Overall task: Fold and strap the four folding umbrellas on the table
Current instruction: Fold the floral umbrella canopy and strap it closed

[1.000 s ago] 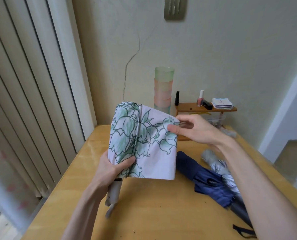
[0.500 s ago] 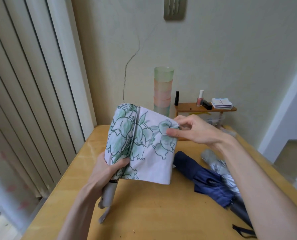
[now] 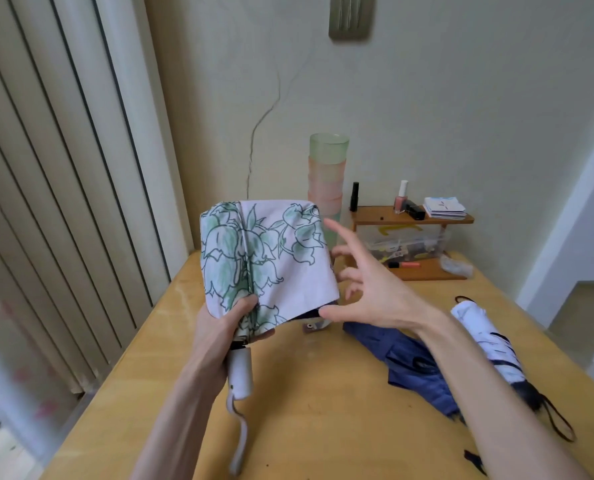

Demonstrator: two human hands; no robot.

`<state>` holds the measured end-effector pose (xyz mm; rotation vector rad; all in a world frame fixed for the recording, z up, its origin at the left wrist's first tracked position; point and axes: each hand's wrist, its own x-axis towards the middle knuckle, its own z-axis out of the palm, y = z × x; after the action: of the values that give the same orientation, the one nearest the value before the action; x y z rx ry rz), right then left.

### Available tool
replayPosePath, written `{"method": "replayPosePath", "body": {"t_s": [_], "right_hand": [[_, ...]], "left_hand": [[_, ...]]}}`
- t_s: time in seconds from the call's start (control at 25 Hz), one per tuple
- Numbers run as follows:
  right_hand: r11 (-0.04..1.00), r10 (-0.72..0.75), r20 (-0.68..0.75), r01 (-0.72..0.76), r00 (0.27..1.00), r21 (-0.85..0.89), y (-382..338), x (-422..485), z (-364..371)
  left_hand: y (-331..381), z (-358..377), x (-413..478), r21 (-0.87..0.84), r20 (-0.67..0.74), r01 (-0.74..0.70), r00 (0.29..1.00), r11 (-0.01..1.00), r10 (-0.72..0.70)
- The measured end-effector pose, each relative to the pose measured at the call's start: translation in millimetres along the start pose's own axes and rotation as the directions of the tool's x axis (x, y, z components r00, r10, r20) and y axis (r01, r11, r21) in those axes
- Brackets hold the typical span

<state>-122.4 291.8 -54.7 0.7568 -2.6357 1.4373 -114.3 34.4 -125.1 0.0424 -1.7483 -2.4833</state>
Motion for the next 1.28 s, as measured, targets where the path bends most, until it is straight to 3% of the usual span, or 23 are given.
{"method": "replayPosePath", "body": {"t_s": [0.32,0.48,0.76,0.84,1.04,1.28], "right_hand": [[0.972,-0.049,-0.351,0.125,0.935,0.197,19,4,40],[0.953,-0.043,-0.433,0.166,0.901,0.252,20,3,53],[0.981,0.018,-0.696,0.123,0.717,0.151,26,3,60],[0.988,-0.022,-0.707,0.124,0.707,0.093,28,2,52],[0.980,-0.023,-0.616,0.138,0.788,0.141,29,4,56],[0.995,-0.074,-0.640,0.104,0.765,0.008,33,-1,61]], "left_hand": [[-4,7,2,-0.044,-0.082,0.013,0.996,0.999,-0.017],[-5,8,2,-0.051,-0.091,0.012,0.996,0.999,-0.016],[-7,8,3,-0.007,-0.168,-0.028,0.985,1.000,0.027],[-4,0,7,0.011,-0.208,-0.065,0.976,0.998,0.066],[2,1,6,0.090,-0.165,-0.129,0.976,0.988,0.142],[1,0,10,0.118,-0.238,-0.166,0.952,0.979,0.190]]}}
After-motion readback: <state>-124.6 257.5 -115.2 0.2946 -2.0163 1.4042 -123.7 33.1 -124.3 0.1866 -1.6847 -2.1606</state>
